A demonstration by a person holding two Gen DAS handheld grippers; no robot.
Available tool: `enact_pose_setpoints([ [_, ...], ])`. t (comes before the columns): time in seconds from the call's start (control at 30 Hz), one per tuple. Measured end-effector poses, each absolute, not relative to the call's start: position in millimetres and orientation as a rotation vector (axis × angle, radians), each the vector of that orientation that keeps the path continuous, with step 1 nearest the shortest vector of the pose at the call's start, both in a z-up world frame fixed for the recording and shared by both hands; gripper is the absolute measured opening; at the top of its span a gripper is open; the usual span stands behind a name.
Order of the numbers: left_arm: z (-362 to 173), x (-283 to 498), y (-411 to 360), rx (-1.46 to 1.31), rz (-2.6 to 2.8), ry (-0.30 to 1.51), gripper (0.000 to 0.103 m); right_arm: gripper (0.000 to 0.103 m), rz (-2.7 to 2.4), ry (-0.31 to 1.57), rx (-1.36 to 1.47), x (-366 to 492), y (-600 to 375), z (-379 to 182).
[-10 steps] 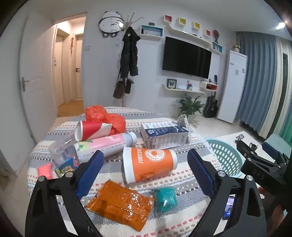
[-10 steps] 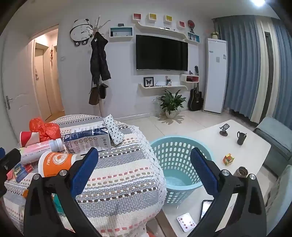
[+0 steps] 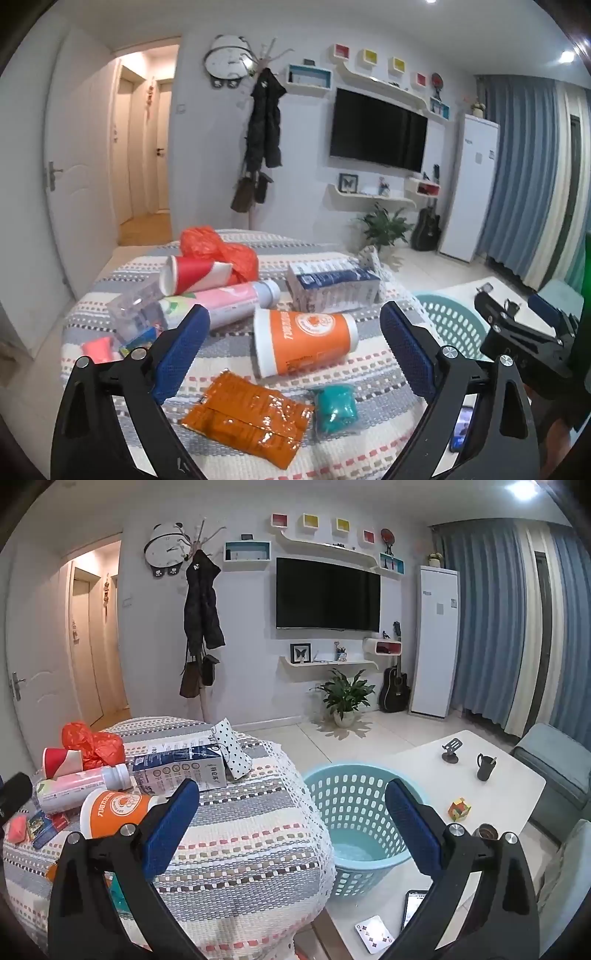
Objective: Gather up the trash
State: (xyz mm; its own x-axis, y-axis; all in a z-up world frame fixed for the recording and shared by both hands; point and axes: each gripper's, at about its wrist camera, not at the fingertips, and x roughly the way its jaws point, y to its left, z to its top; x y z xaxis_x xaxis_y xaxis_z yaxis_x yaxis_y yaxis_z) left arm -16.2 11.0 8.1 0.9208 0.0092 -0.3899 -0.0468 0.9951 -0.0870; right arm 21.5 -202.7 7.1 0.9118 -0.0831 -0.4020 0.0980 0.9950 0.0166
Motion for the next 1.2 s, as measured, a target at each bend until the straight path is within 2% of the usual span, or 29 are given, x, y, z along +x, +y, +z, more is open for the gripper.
enact_pose_setpoints([
  [0.33,21.6,-30.4,22.1,-0.115,0.067,0.321,0.092,0.095,-0.091,0.375,0.012,11.0,-190.4,11.4],
  [1.2,27.4,-35.9,20.3,-0.098,0.077,0.316,0.092,0.093,-0.082,0.379,0.011,8.9,-187.9,12.1],
])
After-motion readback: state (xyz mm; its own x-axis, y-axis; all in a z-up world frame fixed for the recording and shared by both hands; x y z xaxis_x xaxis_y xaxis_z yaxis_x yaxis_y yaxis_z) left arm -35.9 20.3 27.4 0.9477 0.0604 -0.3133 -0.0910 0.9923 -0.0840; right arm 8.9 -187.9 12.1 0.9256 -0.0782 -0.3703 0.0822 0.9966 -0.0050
